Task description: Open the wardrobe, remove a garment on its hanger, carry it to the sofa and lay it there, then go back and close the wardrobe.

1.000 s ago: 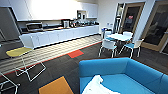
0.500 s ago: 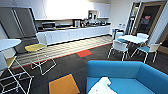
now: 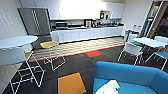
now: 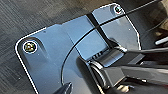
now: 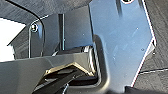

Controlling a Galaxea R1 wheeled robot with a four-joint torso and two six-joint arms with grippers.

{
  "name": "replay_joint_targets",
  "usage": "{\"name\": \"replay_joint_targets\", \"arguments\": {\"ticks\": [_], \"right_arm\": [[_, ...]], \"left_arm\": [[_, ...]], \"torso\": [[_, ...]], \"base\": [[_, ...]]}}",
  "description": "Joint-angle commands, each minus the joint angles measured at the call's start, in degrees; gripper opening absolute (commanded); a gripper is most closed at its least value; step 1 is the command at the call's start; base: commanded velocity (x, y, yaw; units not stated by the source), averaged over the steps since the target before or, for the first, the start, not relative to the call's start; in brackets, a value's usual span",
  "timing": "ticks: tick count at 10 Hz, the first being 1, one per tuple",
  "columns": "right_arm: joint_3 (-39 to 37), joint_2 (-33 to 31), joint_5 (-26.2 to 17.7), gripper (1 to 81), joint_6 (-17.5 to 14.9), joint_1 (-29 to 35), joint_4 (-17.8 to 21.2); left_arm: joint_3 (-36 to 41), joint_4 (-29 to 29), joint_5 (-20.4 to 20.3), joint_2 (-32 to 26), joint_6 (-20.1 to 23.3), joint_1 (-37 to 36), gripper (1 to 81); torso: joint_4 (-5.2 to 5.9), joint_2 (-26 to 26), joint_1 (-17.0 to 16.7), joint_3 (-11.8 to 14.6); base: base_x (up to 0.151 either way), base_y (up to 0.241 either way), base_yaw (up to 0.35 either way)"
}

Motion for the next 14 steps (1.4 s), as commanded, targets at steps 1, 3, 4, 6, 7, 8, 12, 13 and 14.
{"name": "replay_joint_targets", "arguments": {"ticks": [1,3,4,6,7,8,12,13,14], "right_arm": [[0.2,0.4,-3.3,81.1,-0.3,1.9,-0.4],[0.4,0.4,-3.3,81.1,-0.3,1.9,-0.4],[0.5,0.4,-3.3,81.1,-0.3,1.9,-0.4],[0.4,0.5,-3.3,81.1,-0.3,1.9,-0.4],[0.4,0.5,-3.3,81.1,-0.3,1.9,-0.4],[0.3,0.5,-3.3,81.1,-0.3,1.9,-0.5],[0.4,0.6,-3.3,81.1,-0.3,2.0,-0.5],[0.3,0.6,-3.3,81.1,-0.3,2.0,-0.5],[0.3,0.7,-3.3,81.1,-0.4,1.9,-0.5]], "left_arm": [[-0.1,0.7,2.0,0.0,0.0,-2.6,81.1],[-0.1,0.8,2.0,0.1,0.0,-2.6,81.1],[-0.1,0.8,2.0,0.1,0.0,-2.6,81.1],[-0.2,0.8,2.0,0.0,0.0,-2.6,81.1],[-0.2,0.8,2.0,0.0,0.0,-2.6,81.1],[-0.2,0.8,2.0,0.0,0.0,-2.6,81.1],[-0.1,0.9,2.0,-0.1,0.0,-2.6,81.1],[-0.2,0.9,2.0,-0.1,0.0,-2.6,81.1],[-0.1,0.9,2.0,0.0,0.0,-2.6,81.1]], "torso": [[0.00,0.0,0.0,0.0],[0.00,0.0,0.0,0.0],[0.00,0.0,0.0,0.0],[0.00,0.0,0.0,0.0],[0.00,0.0,0.0,0.0],[0.00,0.0,0.0,0.0],[0.00,0.0,0.0,0.0],[0.00,0.0,0.0,0.0],[0.00,0.0,0.0,0.0]], "base": [[0.000,0.000,0.306],[0.000,0.000,0.306],[0.000,0.000,0.306],[0.000,0.000,0.308],[0.000,0.000,0.310],[0.000,0.000,0.310],[0.000,0.000,0.260],[0.000,0.000,0.228],[0.000,0.000,0.229]]}}
